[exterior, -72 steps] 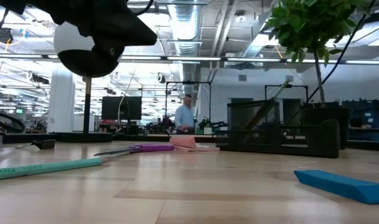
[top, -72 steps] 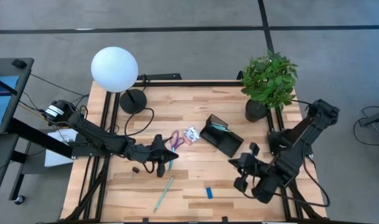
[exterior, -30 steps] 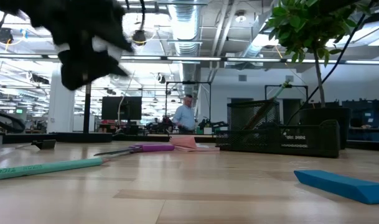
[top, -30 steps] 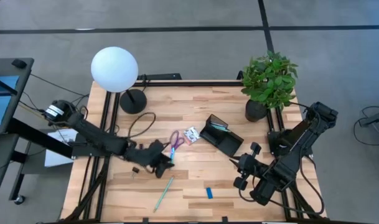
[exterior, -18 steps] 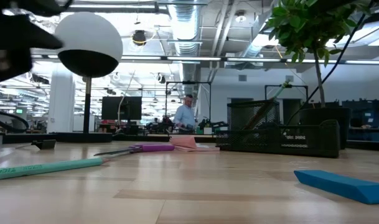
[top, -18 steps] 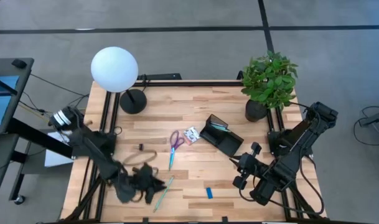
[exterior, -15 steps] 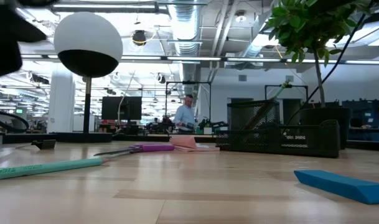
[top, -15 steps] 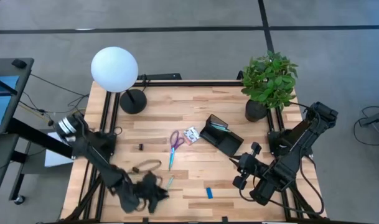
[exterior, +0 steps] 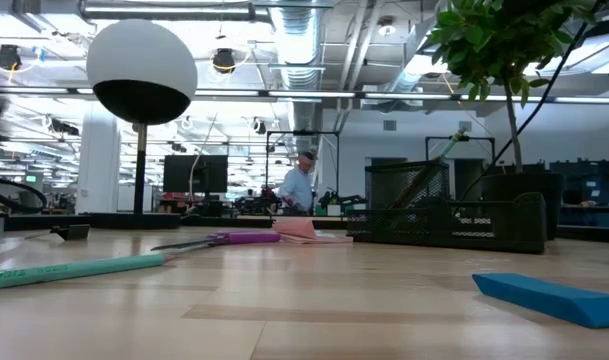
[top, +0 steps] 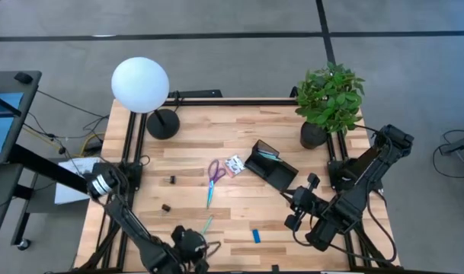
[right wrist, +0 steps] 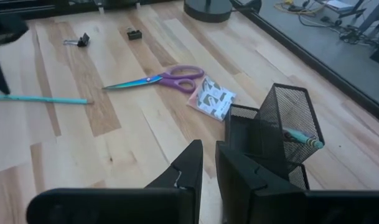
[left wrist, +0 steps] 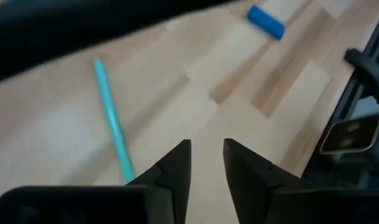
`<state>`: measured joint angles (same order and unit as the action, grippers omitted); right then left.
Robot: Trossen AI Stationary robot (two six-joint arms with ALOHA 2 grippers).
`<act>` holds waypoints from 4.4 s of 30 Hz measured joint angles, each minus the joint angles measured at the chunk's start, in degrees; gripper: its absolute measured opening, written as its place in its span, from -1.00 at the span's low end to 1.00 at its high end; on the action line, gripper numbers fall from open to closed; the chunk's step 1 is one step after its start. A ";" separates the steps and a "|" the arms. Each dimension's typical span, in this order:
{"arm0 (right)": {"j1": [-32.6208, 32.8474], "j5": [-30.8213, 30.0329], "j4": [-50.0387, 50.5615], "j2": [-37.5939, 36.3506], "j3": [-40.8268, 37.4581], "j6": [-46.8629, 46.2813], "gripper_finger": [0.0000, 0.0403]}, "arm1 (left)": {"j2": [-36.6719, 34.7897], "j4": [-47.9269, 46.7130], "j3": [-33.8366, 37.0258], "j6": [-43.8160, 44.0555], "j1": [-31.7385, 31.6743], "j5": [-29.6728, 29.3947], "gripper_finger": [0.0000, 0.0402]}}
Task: Pick and place office supplies into organizer
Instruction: Put the light blue pencil into the black desk organizer
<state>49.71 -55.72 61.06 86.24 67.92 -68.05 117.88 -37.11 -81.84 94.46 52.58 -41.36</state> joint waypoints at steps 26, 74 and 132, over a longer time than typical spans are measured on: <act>-0.52 -1.38 0.15 0.00 0.00 1.05 -0.80 | 8.79 -21.03 -13.49 21.65 7.70 10.65 -0.57; -0.74 -1.38 -0.21 0.00 0.00 1.07 -0.81 | 8.57 -15.36 -8.02 17.94 5.45 13.75 -0.57; -0.74 -2.21 -0.20 0.00 0.00 1.20 -0.80 | 7.49 -15.92 -8.91 9.45 1.40 16.32 -0.99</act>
<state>48.97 -57.93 60.86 86.24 67.92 -66.85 125.37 -53.03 -90.75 103.91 53.98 -25.04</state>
